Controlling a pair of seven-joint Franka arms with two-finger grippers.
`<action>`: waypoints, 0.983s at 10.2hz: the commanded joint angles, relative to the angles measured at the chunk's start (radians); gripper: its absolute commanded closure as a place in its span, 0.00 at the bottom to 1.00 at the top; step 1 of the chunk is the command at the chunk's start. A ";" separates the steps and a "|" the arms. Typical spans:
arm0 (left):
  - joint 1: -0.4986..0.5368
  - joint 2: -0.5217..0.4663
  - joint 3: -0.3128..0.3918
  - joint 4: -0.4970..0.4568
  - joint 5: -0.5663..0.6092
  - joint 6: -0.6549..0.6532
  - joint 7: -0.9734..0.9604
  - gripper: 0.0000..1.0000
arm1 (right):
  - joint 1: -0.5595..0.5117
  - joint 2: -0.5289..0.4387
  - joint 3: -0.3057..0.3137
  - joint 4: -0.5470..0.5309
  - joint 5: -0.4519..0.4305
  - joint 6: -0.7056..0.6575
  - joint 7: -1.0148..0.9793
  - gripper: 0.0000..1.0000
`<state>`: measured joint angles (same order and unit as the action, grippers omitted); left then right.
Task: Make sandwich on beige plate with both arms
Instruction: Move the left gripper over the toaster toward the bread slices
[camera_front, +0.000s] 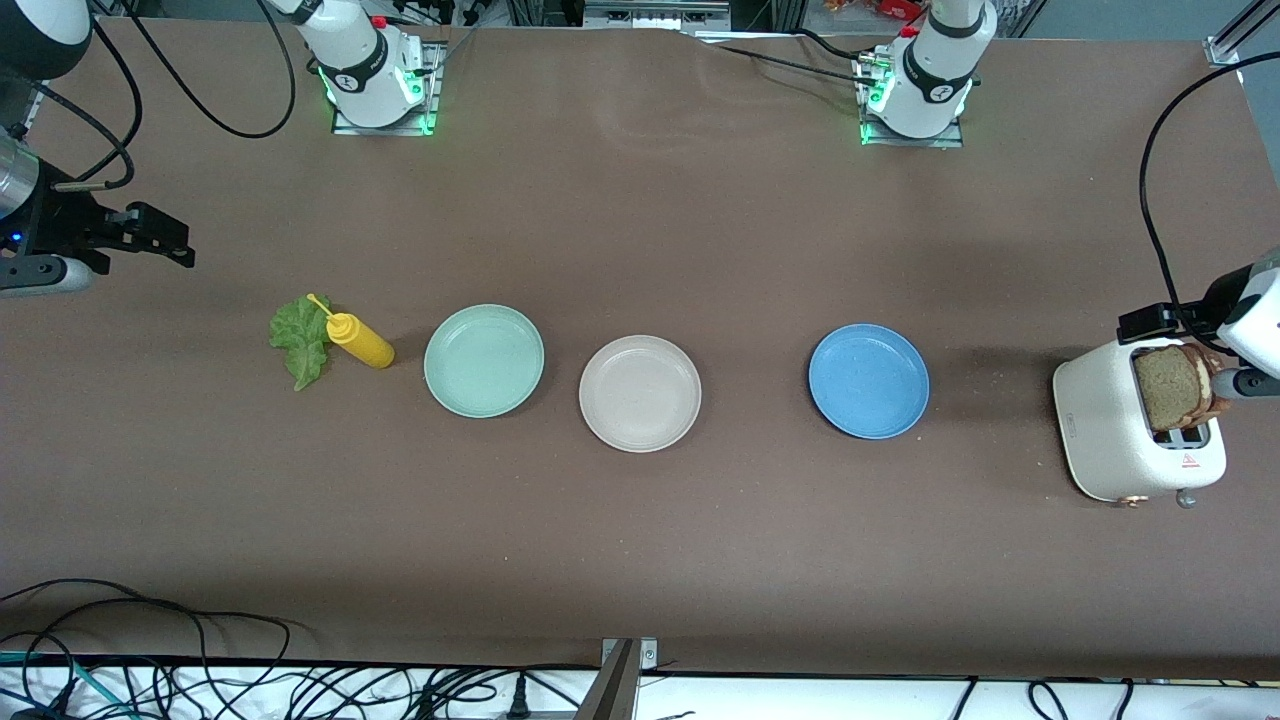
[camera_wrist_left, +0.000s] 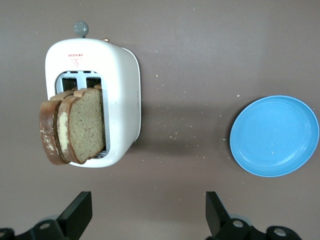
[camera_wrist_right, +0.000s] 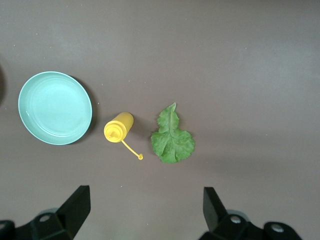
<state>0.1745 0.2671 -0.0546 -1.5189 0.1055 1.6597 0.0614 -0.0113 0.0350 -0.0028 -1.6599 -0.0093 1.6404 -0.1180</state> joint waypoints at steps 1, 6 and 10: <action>0.031 0.032 -0.008 0.011 0.022 0.038 0.054 0.00 | 0.002 0.006 0.000 0.020 -0.004 -0.019 0.001 0.00; 0.094 0.090 -0.010 0.011 0.020 0.113 0.158 0.00 | 0.001 0.006 0.000 0.022 -0.004 -0.019 0.003 0.00; 0.129 0.135 -0.010 0.009 0.016 0.163 0.218 0.00 | 0.001 0.006 0.000 0.022 -0.003 -0.019 -0.003 0.00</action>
<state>0.2877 0.3875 -0.0542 -1.5190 0.1059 1.8073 0.2394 -0.0112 0.0350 -0.0029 -1.6599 -0.0093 1.6403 -0.1182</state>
